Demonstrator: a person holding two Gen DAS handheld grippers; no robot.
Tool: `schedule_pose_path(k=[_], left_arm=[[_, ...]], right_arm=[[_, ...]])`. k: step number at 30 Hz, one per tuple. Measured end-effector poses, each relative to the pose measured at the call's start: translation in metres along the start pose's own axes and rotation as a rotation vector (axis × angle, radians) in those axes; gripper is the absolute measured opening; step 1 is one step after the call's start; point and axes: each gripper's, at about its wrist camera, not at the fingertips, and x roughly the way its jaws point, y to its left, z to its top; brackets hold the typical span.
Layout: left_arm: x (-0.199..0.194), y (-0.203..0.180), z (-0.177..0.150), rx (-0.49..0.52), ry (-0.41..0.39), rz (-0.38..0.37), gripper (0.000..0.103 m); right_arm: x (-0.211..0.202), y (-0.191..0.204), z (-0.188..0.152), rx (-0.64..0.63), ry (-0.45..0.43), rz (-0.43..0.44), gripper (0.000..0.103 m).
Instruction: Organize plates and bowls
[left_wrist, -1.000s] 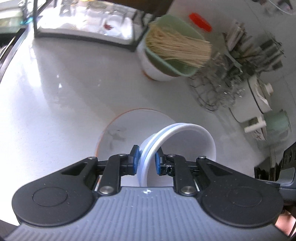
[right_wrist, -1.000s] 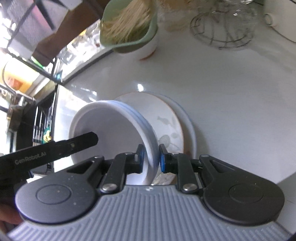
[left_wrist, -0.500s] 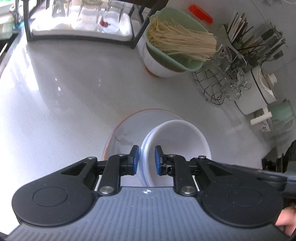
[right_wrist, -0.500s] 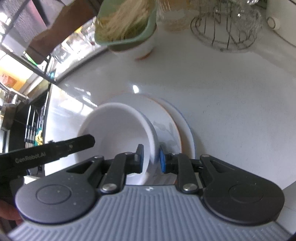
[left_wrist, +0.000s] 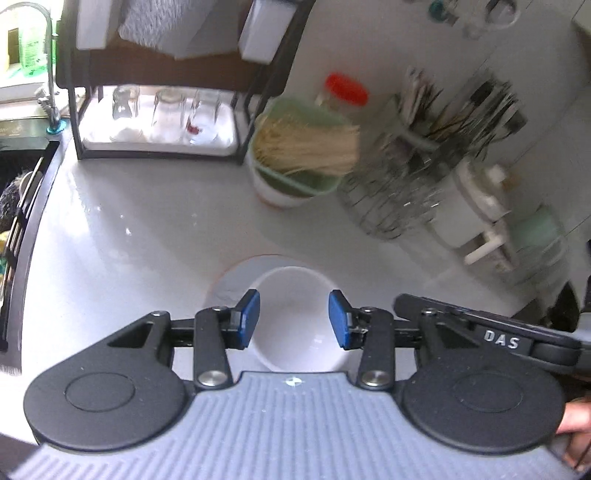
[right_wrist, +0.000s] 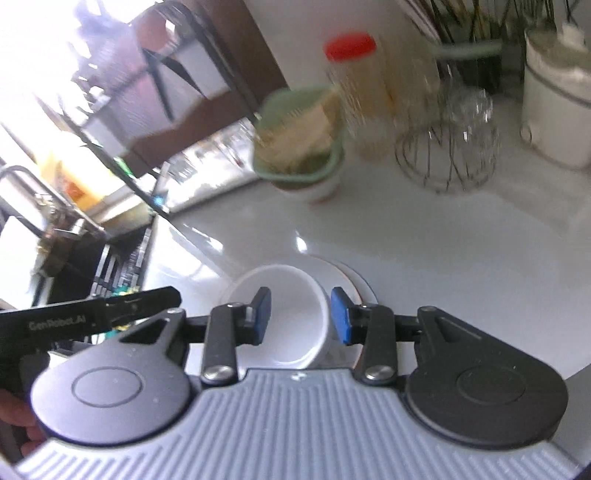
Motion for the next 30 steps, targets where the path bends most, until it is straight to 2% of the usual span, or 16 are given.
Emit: schedule_pose_path(k=[3, 11, 17, 18, 20, 22, 24, 26, 30], left_arm=[[-0.031, -0.014, -0.014, -0.037, -0.044, -0.011, 0.047], [-0.103, -0.055, -0.053, 0.019, -0.145, 0.033, 0.048], [-0.142, -0.079, -0.089, 0.051, -0.21, 0.074, 0.057], [-0.148, -0.083, -0.097, 0.054, -0.219, 0.084, 0.061], [-0.158, -0.089, -0.11, 0.063, -0.237, 0.099, 0.069], [-0.167, -0.094, -0.122, 0.067, -0.252, 0.115, 0.076], [-0.174, -0.098, -0.135, 0.06, -0.267, 0.134, 0.09], [-0.18, -0.1, -0.148, 0.047, -0.281, 0.155, 0.095], [-0.191, -0.105, -0.175, 0.033, -0.282, 0.191, 0.099]], right_arm=[[-0.03, 0.005, -0.002, -0.033, -0.054, 0.038, 0.039], [-0.1, 0.011, -0.022, -0.124, -0.194, 0.077, 0.039], [-0.141, 0.009, -0.048, -0.156, -0.265, 0.093, 0.039], [-0.146, 0.008, -0.052, -0.162, -0.274, 0.092, 0.041], [-0.155, 0.006, -0.062, -0.172, -0.293, 0.087, 0.053], [-0.163, 0.005, -0.071, -0.187, -0.311, 0.084, 0.073], [-0.171, 0.003, -0.081, -0.201, -0.325, 0.079, 0.085], [-0.177, 0.0, -0.091, -0.215, -0.334, 0.07, 0.086], [-0.186, -0.008, -0.11, -0.21, -0.327, 0.076, 0.086]])
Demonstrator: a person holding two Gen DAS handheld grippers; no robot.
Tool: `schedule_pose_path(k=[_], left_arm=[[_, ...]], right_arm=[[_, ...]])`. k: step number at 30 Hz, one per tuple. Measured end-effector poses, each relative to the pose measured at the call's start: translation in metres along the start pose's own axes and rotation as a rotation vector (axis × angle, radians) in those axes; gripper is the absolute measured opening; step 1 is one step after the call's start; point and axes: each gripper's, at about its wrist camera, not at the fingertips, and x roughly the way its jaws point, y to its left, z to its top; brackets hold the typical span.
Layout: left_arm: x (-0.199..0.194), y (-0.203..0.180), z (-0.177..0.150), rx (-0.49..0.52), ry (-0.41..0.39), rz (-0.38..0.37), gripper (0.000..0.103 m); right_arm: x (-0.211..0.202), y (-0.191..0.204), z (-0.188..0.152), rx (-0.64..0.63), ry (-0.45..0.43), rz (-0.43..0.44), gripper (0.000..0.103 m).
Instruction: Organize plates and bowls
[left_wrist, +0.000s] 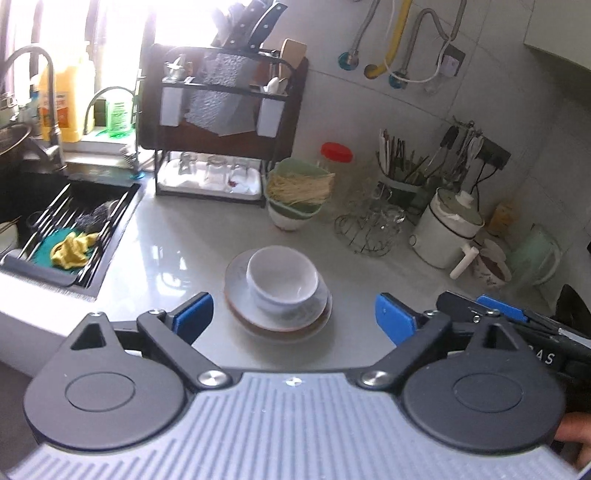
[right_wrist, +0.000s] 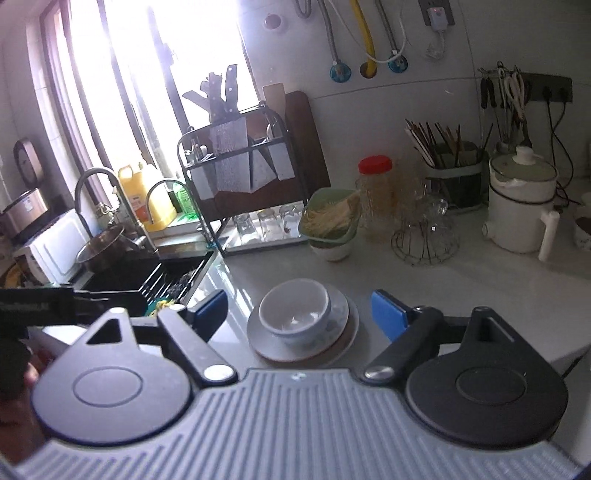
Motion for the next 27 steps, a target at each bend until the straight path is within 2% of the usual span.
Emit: schedule_pose_path(k=[3, 5, 6, 13, 27], left_arm=[[-0.01, -0.004, -0.017, 0.003, 0.005, 0.026, 0.099], [-0.016, -0.007, -0.028, 0.004, 0.013, 0.041, 0.1], [-0.02, -0.008, -0.033, 0.004, 0.016, 0.041, 0.1], [-0.044, -0.013, -0.055, 0.004, 0.0, 0.05, 0.1], [-0.048, -0.014, -0.071, 0.053, 0.019, 0.045, 0.1]], right_arm=[[-0.011, 0.0, -0.011, -0.007, -0.007, -0.008, 0.087], [-0.018, -0.002, -0.018, -0.005, -0.017, -0.011, 0.094], [-0.022, -0.003, -0.022, 0.001, -0.018, -0.012, 0.102], [-0.043, -0.003, -0.038, 0.007, -0.034, -0.04, 0.103], [-0.071, 0.005, -0.054, -0.004, -0.078, -0.083, 0.103]])
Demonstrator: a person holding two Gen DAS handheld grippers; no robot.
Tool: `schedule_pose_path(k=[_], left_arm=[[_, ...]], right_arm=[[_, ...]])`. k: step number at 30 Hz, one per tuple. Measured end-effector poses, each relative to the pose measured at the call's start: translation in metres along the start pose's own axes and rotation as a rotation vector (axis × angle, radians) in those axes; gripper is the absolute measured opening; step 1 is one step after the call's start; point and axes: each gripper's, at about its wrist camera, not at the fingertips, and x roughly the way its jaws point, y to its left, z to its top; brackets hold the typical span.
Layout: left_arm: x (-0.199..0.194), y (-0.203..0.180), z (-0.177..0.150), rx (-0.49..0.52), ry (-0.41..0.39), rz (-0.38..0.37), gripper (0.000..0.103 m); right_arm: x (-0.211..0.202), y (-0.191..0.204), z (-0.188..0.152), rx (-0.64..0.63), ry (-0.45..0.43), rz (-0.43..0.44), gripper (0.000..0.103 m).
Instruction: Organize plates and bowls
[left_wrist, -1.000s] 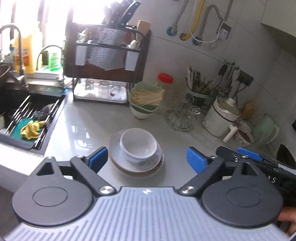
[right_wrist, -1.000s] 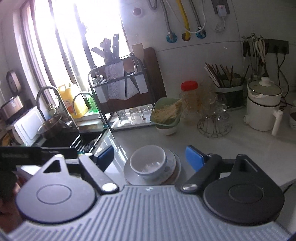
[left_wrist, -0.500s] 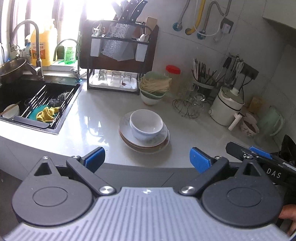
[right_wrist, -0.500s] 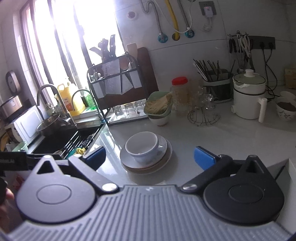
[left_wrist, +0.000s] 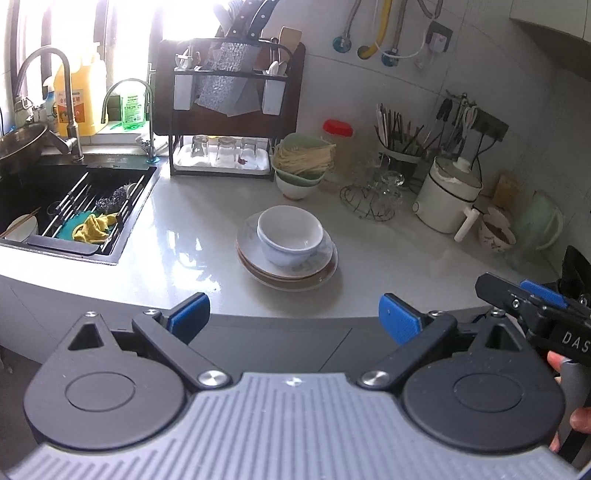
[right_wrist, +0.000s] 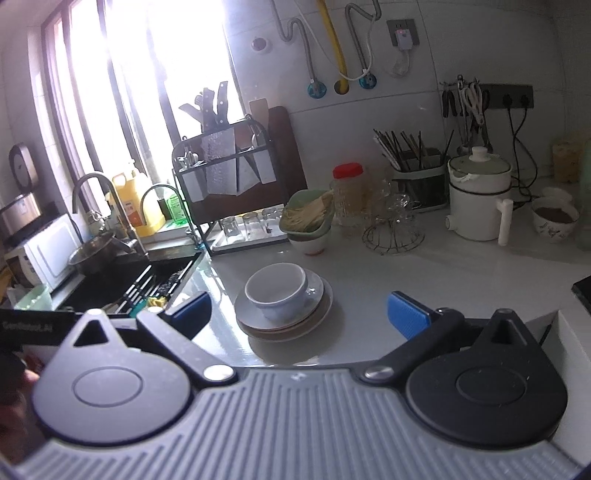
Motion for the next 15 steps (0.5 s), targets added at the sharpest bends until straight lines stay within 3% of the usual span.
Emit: schedule_pose_path(k=[15], left_arm=[[0.005, 0.006, -0.01, 0.0, -0.007, 0.047, 0.1]], right_arm=[[0.0, 0.007, -0.023, 0.026, 0.055, -0.005, 0.103]])
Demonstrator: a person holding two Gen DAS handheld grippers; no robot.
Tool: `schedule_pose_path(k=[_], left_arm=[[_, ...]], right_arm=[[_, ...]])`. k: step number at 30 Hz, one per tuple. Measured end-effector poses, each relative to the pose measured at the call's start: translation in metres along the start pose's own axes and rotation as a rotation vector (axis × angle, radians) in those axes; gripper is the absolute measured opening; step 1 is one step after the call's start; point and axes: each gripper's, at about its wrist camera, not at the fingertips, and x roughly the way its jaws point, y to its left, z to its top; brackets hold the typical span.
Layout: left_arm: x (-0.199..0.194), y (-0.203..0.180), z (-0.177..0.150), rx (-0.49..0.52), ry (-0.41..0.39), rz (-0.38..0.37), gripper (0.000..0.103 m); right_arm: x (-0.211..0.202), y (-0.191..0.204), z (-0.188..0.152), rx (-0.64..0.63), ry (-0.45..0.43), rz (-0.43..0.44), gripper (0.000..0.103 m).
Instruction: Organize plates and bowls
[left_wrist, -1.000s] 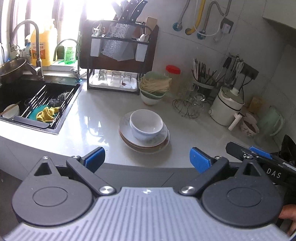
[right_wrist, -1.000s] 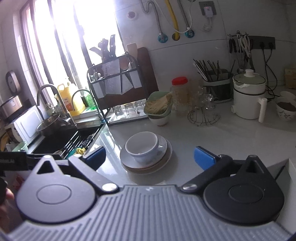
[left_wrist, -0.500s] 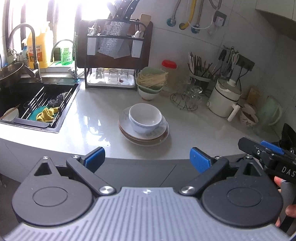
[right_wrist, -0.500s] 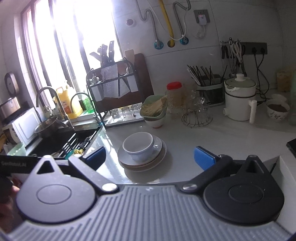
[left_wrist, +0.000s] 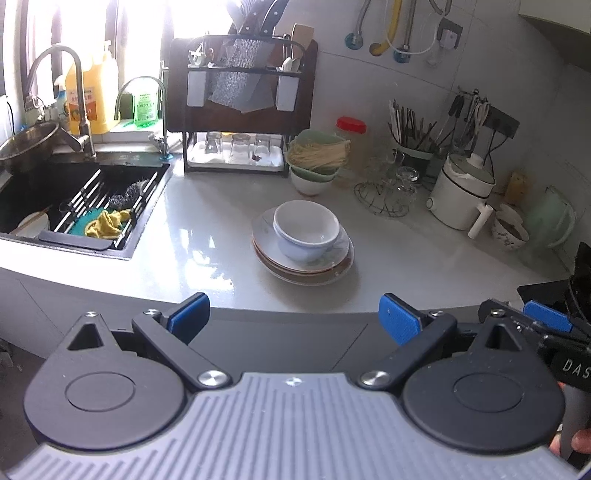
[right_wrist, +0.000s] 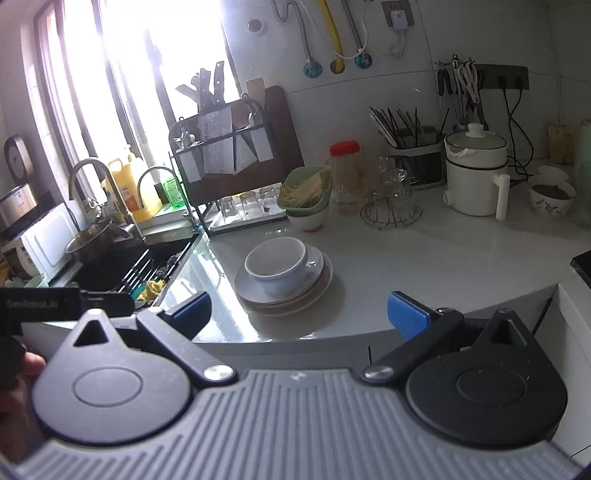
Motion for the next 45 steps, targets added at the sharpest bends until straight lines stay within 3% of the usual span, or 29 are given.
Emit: schedule_pose_path(k=[16, 33, 45], left_arm=[[-0.001, 0.008, -0.005, -0.009, -0.042, 0.007, 0.1], [0.003, 0.017, -0.006, -0.004, -0.018, 0.043, 0.1], [0.004, 0.012, -0.008, 0.022, -0.018, 0.028, 0.1]], right_arm=[[0.01, 0.014, 0.005, -0.062, -0.022, 0.01, 0.103], [0.02, 0.026, 0.004, -0.071, -0.008, 0.009, 0.103], [0.02, 0.027, 0.002, -0.062, -0.01, -0.008, 0.103]])
